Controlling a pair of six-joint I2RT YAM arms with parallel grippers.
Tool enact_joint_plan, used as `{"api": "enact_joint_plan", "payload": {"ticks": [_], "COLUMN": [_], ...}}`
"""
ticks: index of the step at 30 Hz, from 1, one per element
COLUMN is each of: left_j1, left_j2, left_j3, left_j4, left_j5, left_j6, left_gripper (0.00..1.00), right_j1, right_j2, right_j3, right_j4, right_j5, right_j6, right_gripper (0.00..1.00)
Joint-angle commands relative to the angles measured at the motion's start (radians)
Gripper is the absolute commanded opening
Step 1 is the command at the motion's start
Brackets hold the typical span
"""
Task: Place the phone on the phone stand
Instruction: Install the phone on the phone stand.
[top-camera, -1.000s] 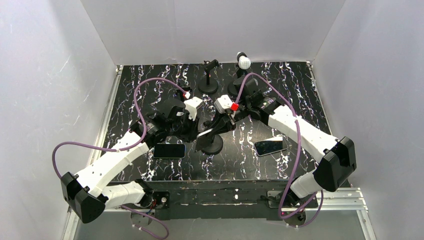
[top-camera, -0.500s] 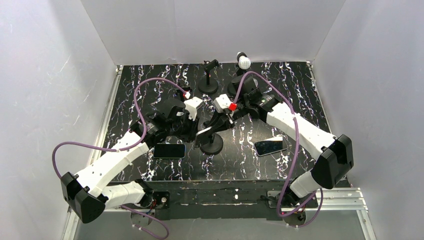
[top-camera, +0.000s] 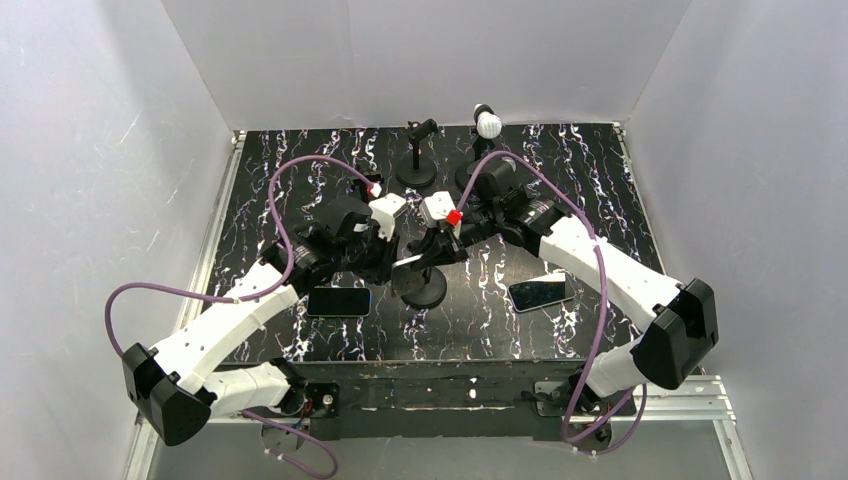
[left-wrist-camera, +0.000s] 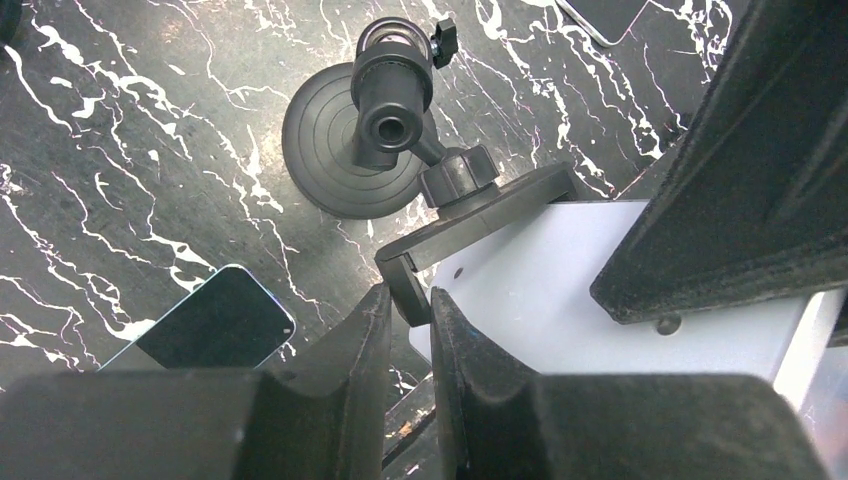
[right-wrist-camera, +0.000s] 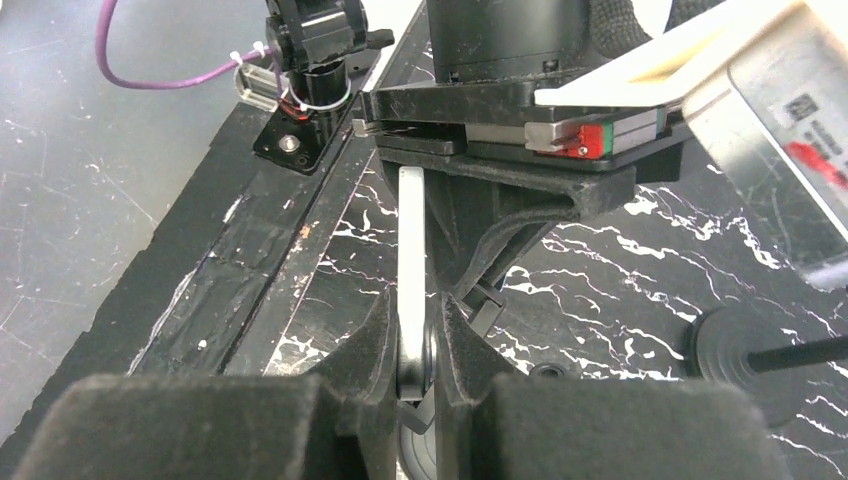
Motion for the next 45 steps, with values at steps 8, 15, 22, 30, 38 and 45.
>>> {"api": "enact_joint_plan", "payload": {"ticks": [8,15,22,30,38,45], "left_j1": [0.0,-0.001,-0.001,0.0,-0.001,-0.001], "left_j2": [-0.01,-0.008,-0.025,-0.022,-0.027,-0.018], "left_j3": [0.019,0.029,0.035,0.053,0.068,0.078], "left_j4": [-0.039,-0.056,-0.069,-0.095,-0.113,-0.125], "left_j5": [-0.028,-0.075,-0.139,-0.203,-0.257,-0.28], "left_j6": [-0.006,-0.021,-0.04,-0.058,-0.071,-0.073], "left_gripper": [0.0,0.0,0.0,0.0,0.0,0.0], "right_j1": [-0.014,-0.01,0.006,0.014,0.017,0.016], "right_j2": [-0.1,-0.106,-0.1,-0.107,-0.072,-0.032], "right_j3": [-0.052,-0.039,-0.017,0.002,0.052,0.099], "right_j4": [0.201,0.18,0.14,0.109,0.017,-0.042], "right_j5": [0.243,0.319,0.453,0.516,0.586,0.644], "right_j6": [0.181,0.218,0.258,0.268,0.299,0.355], "right_gripper": [0.01,0.01,0.01,0.01,0.01,0.01]}}
